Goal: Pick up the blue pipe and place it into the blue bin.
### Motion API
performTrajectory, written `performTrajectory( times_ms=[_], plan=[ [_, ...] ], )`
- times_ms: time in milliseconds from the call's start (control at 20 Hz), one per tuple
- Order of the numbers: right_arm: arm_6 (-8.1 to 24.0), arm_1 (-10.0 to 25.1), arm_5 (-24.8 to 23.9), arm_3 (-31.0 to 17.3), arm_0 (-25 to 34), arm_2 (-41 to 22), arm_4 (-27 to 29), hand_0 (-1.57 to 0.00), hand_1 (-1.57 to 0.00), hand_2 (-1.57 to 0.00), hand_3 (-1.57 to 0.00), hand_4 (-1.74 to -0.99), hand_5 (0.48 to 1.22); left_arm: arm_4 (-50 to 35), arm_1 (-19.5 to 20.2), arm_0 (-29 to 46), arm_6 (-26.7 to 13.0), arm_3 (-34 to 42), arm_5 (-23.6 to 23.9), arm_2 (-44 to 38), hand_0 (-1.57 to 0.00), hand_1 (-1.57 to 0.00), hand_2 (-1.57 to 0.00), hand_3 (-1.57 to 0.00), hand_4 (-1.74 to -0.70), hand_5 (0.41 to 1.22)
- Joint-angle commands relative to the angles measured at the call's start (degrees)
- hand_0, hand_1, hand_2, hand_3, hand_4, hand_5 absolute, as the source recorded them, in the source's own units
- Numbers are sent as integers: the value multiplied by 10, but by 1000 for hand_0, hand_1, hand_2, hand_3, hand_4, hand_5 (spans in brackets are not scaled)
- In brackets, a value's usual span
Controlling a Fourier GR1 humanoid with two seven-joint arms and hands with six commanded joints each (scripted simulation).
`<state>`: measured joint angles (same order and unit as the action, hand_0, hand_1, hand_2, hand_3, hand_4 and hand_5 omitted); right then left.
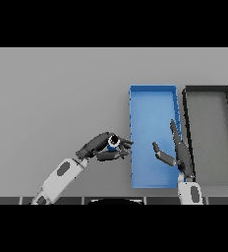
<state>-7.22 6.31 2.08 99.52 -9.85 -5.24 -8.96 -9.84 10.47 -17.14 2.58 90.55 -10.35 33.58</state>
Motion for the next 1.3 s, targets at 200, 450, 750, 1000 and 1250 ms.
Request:
performTrajectory(
  times_ms=[200, 450, 750, 1000, 1250],
  plan=[
    [-1, 0, 5, 10, -2, 4, 14, 1, 1, 1, 1, -1191, 619, 3, 5, 0, 3, -3, -3, -4, -1570, -1571, -1571, -1438, -1731, 1220],
    [52, 50, 111, 99, 24, 0, 144, 1, 1, 1, 1, -1215, 561, 4, -2, -10, -6, -6, -4, -6, -1571, -1571, -1571, -1440, -1731, 1221],
    [153, 119, 184, 174, 113, -42, 210, 1, 1, 1, 1, -1297, 523, 9, -2, -6, -4, -4, -7, -4, -1571, -1571, -1571, -1439, -1731, 1221],
    [233, 128, 208, 197, 194, -93, 244, 1, 1, 1, 1, -1297, 526, 18, -1, -6, -5, -1, -5, -5, -1571, -1571, -1571, -1435, -1732, 1221],
    [259, 120, 240, 159, 282, -123, 243, 1, 1, 1, 1, -1282, 530, 11, -9, -16, -4, -20, -17, -11, -1571, -1571, -1571, -1441, -1731, 1221]
  ],
)
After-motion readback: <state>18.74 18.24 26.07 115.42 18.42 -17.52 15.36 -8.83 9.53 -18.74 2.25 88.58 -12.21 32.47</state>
